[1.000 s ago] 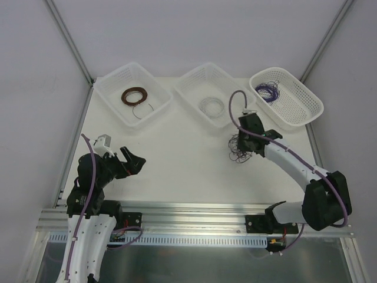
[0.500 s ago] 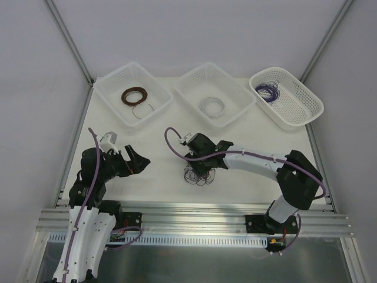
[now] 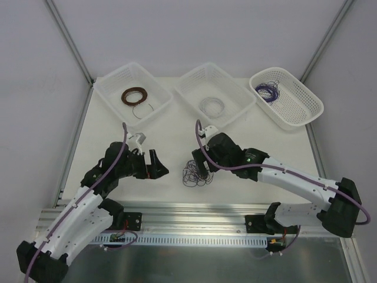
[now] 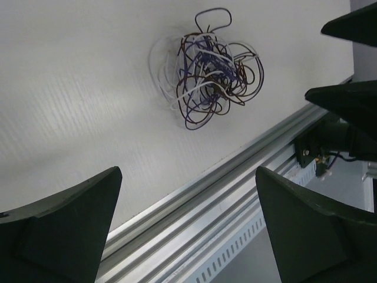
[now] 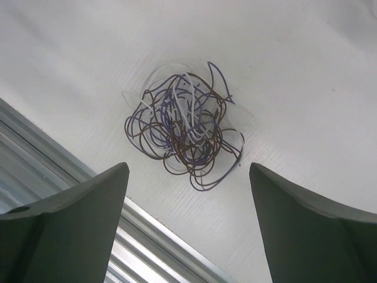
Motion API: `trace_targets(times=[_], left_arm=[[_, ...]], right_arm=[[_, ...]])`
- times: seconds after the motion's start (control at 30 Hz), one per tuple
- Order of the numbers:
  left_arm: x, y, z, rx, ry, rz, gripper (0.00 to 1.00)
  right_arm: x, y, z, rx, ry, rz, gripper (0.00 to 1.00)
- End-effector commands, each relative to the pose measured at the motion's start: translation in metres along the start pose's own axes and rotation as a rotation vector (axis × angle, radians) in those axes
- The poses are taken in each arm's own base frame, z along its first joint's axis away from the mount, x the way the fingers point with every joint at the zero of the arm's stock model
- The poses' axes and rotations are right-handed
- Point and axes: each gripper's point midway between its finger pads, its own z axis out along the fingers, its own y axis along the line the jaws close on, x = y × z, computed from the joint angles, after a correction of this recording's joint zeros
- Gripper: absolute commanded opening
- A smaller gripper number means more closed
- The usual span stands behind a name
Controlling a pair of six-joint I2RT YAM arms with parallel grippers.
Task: Untangle the cables
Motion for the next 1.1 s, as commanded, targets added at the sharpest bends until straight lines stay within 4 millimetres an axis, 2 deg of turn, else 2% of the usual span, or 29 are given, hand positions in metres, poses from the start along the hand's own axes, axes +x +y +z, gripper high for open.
trace_targets(times=[0.0, 0.07, 0.1, 0.13, 0.17, 0.23, 0.27, 0.33, 0.43, 0.5, 0.63, 0.77, 1.0, 1.07], left_arm=[[-0.015, -0.026, 0.017, 0.002, -0.006, 0.082, 0.99], [-0.016, -0.027, 0.025, -0.036, 0.006, 0.142, 0.99], [-0.015, -0.038, 0.028, -0.027, 0.021, 0.189, 0.99], [-0.014, -0.030, 0.039, -0.081, 0.040, 0.231, 0.99], [-0.013, -0.030, 0.044, -0.098, 0.055, 0.257, 0.99], [-0.008, -0.033, 0.061, -0.116, 0.103, 0.310, 0.99], [-0.006, -0.034, 0.067, -0.118, 0.117, 0.325, 0.99], [0.003, -0.036, 0.085, -0.123, 0.169, 0.376, 0.98], [0.011, -0.033, 0.104, -0.122, 0.211, 0.419, 0.91], [0.013, -0.030, 0.113, -0.120, 0.221, 0.434, 0.81], [0.012, -0.029, 0.120, -0.099, 0.203, 0.483, 0.63], [0.014, -0.029, 0.122, -0.075, 0.194, 0.507, 0.58], [0.029, -0.018, 0.131, -0.074, 0.252, 0.511, 0.45], [0.031, -0.021, 0.132, -0.060, 0.258, 0.511, 0.44]], right_arm=[[0.003, -0.018, -0.012, 0.085, -0.056, 0.155, 0.88], [0.013, -0.030, -0.015, 0.135, -0.057, 0.210, 0.94], [0.012, -0.033, -0.021, 0.139, -0.080, 0.234, 0.96], [0.013, -0.039, -0.022, 0.156, -0.089, 0.258, 0.99], [0.020, -0.043, -0.022, 0.165, -0.088, 0.294, 0.99], [0.018, -0.052, -0.031, 0.179, -0.131, 0.344, 1.00], [0.025, -0.055, -0.030, 0.186, -0.126, 0.370, 0.99], [0.024, -0.063, -0.035, 0.196, -0.158, 0.416, 1.00], [0.026, -0.067, -0.038, 0.185, -0.183, 0.451, 0.99], [0.029, -0.067, -0.037, 0.179, -0.183, 0.463, 0.99], [0.030, -0.064, -0.035, 0.154, -0.189, 0.472, 1.00], [0.031, -0.057, -0.027, 0.122, -0.174, 0.465, 1.00], [0.026, -0.047, -0.017, 0.076, -0.167, 0.466, 1.00], [0.027, -0.046, -0.014, 0.070, -0.165, 0.476, 1.00]])
